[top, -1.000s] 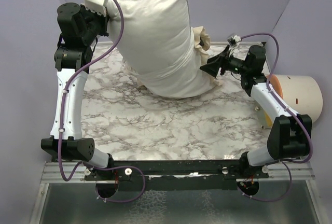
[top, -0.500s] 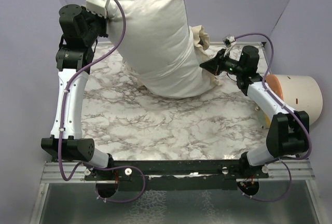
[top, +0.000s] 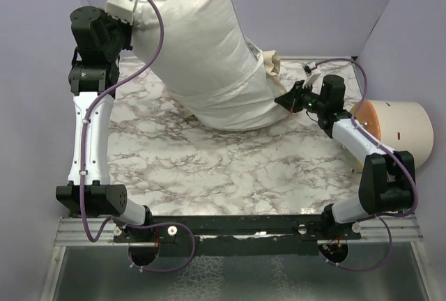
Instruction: Remove the pillowcase from the pillow
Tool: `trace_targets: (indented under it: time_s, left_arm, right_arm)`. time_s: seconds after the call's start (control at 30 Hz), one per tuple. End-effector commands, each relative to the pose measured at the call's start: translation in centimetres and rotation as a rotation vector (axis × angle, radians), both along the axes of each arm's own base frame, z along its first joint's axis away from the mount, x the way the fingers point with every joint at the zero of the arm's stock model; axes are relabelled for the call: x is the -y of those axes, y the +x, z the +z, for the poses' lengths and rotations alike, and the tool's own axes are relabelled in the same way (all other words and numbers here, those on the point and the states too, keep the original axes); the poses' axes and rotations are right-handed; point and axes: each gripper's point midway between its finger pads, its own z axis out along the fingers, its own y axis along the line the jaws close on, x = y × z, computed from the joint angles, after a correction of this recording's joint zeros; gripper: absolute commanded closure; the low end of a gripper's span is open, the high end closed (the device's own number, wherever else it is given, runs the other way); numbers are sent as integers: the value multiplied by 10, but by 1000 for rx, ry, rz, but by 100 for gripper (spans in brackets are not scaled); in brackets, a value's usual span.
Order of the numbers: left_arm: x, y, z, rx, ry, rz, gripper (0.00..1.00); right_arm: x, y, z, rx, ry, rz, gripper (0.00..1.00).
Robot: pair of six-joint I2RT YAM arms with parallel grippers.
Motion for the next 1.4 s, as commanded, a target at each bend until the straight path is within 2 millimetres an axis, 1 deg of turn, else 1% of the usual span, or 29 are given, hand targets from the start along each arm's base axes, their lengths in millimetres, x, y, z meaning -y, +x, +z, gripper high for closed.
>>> trace_targets:
  time_s: [0.0, 0.03, 0.07, 0.1, 0.2, 0.3, 0.4, 0.43, 0.47, 0.5, 0.53, 0.57, 0.63, 0.67, 0.7, 0.8, 0.83, 0.87, 0.93, 1.0, 1.03, 1.07, 1.1, 1.13, 1.2, 1.3, 1.37]
  left_arm:
    - [-83, -5, 41, 111, -11, 219, 100]
    - [-98, -4, 43, 111, -48, 233, 100]
    - [-111, -6, 51, 123, -73, 246, 100]
    - [-124, -6, 52, 126, -92, 262, 100]
    - [-144, -9, 59, 154, -112, 283, 100]
    - [-156, -12, 67, 182, -125, 309, 100]
    - [-172, -16, 77, 223, -179, 359, 100]
    - [-172, -16, 78, 227, -202, 352, 100]
    - [-166, -16, 78, 221, -215, 320, 100]
    - [-156, -16, 78, 211, -230, 272, 100]
    - [-143, -16, 80, 206, -251, 215, 100]
    - [-129, -18, 83, 205, -267, 154, 100]
    - [-93, -20, 91, 199, -258, 51, 100]
    - [-65, -20, 95, 193, -243, -21, 100]
    - [-43, -22, 98, 187, -232, -70, 100]
    - [12, -30, 104, 161, -224, -197, 100]
    - [29, -32, 105, 150, -232, -237, 100]
    - [44, -35, 105, 130, -243, -277, 100]
    - [71, -42, 102, 86, -269, -365, 100]
    - [94, -52, 99, 48, -279, -453, 100]
    - [105, -57, 97, 35, -280, -493, 100]
    - [113, -62, 96, 25, -280, -526, 100]
    - [121, -68, 94, 17, -276, -562, 100]
    - [128, -74, 93, 11, -272, -595, 100]
    - [143, -87, 89, -4, -260, -667, 100]
    - [166, -100, 79, -43, -258, -746, 100]
    - [182, -109, 74, -68, -258, -792, 100]
  right_arm:
    - [46, -1, -62, -196, -89, -229, 99]
    - [50, -2, -69, -215, -95, -250, 99]
    - [53, -4, -75, -231, -97, -266, 99]
    - [55, -6, -80, -242, -100, -280, 99]
    - [57, -13, -93, -281, -104, -298, 99]
    - [62, -19, -109, -324, -128, -317, 99]
    - [65, -26, -121, -353, -147, -326, 99]
    - [64, -28, -123, -358, -144, -319, 99]
    - [59, -30, -121, -352, -128, -293, 99]
    - [53, -30, -113, -330, -105, -262, 99]
    - [47, -29, -102, -299, -77, -238, 97]
    - [42, -27, -86, -257, -56, -220, 92]
    - [29, -22, -45, -158, -23, -176, 75]
    - [19, -20, -19, -92, -18, -143, 67]
    - [8, -20, 12, -18, -12, -108, 59]
    - [-32, -28, 106, 190, -3, 9, 35]
    - [-46, -35, 138, 259, -1, 47, 28]
    - [-59, -44, 169, 329, 3, 83, 22]
    - [-86, -68, 237, 484, 24, 157, 14]
    - [-109, -96, 293, 616, 44, 221, 13]
    - [-115, -108, 318, 670, 59, 241, 13]
    - [-121, -120, 339, 713, 78, 266, 13]
    - [-121, -132, 364, 766, 103, 282, 13]
    - [-124, -138, 375, 794, 118, 301, 13]
    - [-127, -149, 391, 841, 143, 335, 10]
    - [-136, -155, 400, 878, 163, 393, 1]
    - [-146, -156, 401, 878, 173, 435, 0]
